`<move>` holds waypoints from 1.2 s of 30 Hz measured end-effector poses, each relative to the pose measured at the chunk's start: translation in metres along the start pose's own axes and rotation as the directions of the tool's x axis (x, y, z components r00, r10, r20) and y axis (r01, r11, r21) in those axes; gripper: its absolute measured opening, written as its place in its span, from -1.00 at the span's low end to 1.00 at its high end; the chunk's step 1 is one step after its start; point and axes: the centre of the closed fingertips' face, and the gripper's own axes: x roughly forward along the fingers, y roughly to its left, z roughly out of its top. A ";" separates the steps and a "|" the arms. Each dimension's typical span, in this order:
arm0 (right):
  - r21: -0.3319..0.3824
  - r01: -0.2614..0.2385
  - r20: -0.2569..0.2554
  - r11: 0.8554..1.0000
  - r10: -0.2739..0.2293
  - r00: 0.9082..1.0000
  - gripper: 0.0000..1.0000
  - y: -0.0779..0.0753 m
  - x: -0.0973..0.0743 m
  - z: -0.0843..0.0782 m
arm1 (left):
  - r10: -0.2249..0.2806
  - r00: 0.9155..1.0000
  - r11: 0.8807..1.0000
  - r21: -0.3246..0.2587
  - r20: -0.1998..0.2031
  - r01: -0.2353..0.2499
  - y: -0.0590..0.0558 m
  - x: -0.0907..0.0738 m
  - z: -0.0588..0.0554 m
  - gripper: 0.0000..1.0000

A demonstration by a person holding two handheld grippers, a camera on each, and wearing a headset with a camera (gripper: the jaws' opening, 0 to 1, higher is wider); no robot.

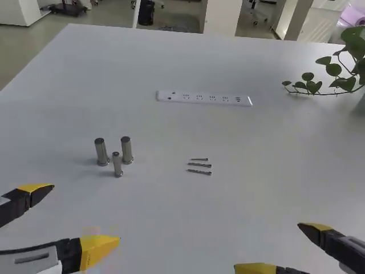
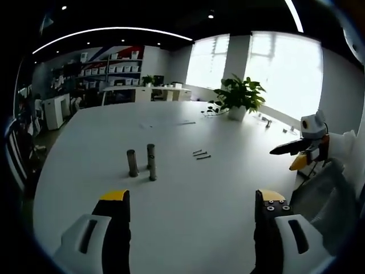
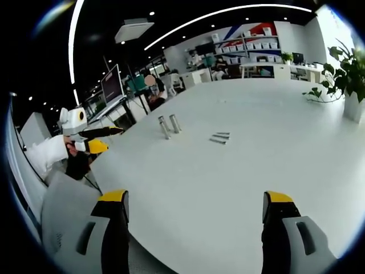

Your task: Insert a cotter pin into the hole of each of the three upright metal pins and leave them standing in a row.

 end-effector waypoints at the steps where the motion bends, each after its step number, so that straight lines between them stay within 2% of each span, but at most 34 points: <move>1: 0.002 0.001 -0.001 1.000 -0.001 1.000 0.92 0.000 0.000 0.000 | 0.006 1.000 1.000 0.000 0.007 -0.006 0.003 0.002 0.002 0.79; 3: 0.012 0.008 -0.001 1.000 -0.008 1.000 0.92 0.001 0.000 -0.001 | 0.018 1.000 1.000 0.016 0.011 -0.018 0.011 0.008 0.005 0.76; 4: 0.016 0.028 0.000 0.999 -0.028 1.000 0.93 -0.002 0.000 -0.001 | 0.024 1.000 1.000 0.016 0.008 -0.024 0.015 0.012 0.006 0.75; 6: 0.013 0.031 -0.002 0.999 -0.031 1.000 0.93 -0.002 0.000 -0.001 | 0.019 1.000 1.000 0.015 0.017 -0.019 0.020 0.018 0.009 0.72; 9: 0.013 0.028 -0.004 1.000 -0.028 1.000 0.93 0.000 0.000 -0.001 | 0.013 0.999 1.000 -0.013 0.040 -0.012 0.027 0.026 0.016 0.55; 12: 0.029 0.039 0.004 0.999 -0.039 0.999 0.92 -0.001 -0.002 -0.001 | 0.024 0.998 1.000 -0.011 0.051 -0.023 0.037 0.035 0.020 0.43; 15: 0.033 0.050 0.003 0.998 -0.050 0.999 0.92 -0.002 -0.003 -0.002 | 0.019 0.998 1.000 -0.022 0.056 -0.018 0.043 0.042 0.023 0.31; 21: 0.015 0.075 -0.034 0.997 -0.075 0.997 0.93 -0.003 -0.006 -0.010 | 0.017 0.998 1.000 -0.025 0.053 -0.016 0.059 0.061 0.025 0.06; 24: 0.023 0.080 -0.033 0.997 -0.079 0.996 0.93 -0.002 -0.007 -0.010 | 0.021 0.998 0.999 -0.030 0.055 -0.019 0.068 0.073 0.025 -0.04; 28: 0.030 0.079 -0.037 0.996 -0.078 0.996 0.93 0.000 -0.007 -0.011 | 0.007 0.999 0.999 -0.040 0.051 -0.005 0.073 0.083 0.023 -0.19; 33: 0.034 0.087 -0.041 0.996 -0.085 0.996 0.93 -0.001 -0.007 -0.012 | 0.014 1.000 0.999 -0.031 0.017 -0.013 0.077 0.094 0.015 -0.23; 36: 0.037 0.093 -0.045 0.995 -0.092 0.995 0.92 -0.002 -0.008 -0.012 | 0.012 1.000 1.000 -0.012 -0.007 -0.012 0.078 0.100 0.010 -0.32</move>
